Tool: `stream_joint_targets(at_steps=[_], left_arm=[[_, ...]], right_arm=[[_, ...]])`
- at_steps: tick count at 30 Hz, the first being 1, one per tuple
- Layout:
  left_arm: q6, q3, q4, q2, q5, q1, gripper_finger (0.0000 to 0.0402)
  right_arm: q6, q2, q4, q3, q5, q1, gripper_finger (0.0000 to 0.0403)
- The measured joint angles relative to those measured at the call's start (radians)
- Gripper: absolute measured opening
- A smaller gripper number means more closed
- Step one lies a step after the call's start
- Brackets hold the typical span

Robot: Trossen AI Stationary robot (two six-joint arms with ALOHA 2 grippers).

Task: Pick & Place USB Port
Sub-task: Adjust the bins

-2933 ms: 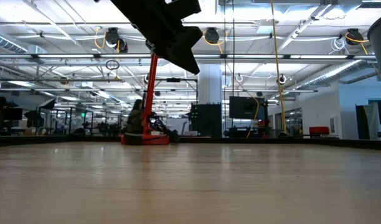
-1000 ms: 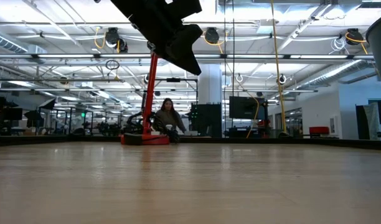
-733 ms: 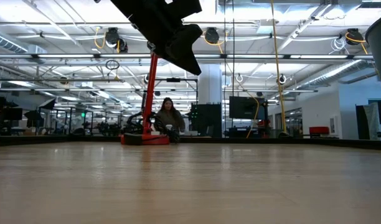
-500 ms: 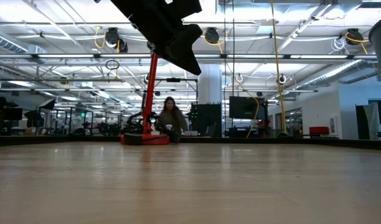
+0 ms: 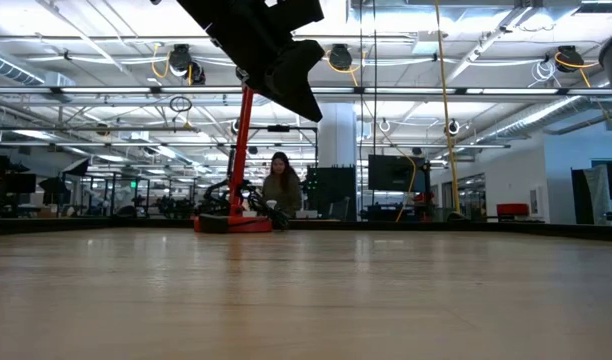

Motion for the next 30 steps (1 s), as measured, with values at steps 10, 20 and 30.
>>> stream_joint_targets(at_steps=[10, 20, 30], left_arm=[[-0.001, 0.000, -0.002, 0.000, 0.000, 0.000, 0.0069], [-0.002, 0.000, -0.002, 0.000, -0.001, 0.000, 0.0069], [-0.004, 0.000, -0.002, 0.000, -0.001, 0.000, 0.0069]], right_arm=[[0.003, 0.052, 0.088, 0.000, -0.091, 0.020, 0.0000], [0.000, 0.059, -0.032, 0.026, -0.091, 0.016, 0.0000], [-0.085, 0.059, -0.377, 0.120, 0.084, -0.078, 0.0000]])
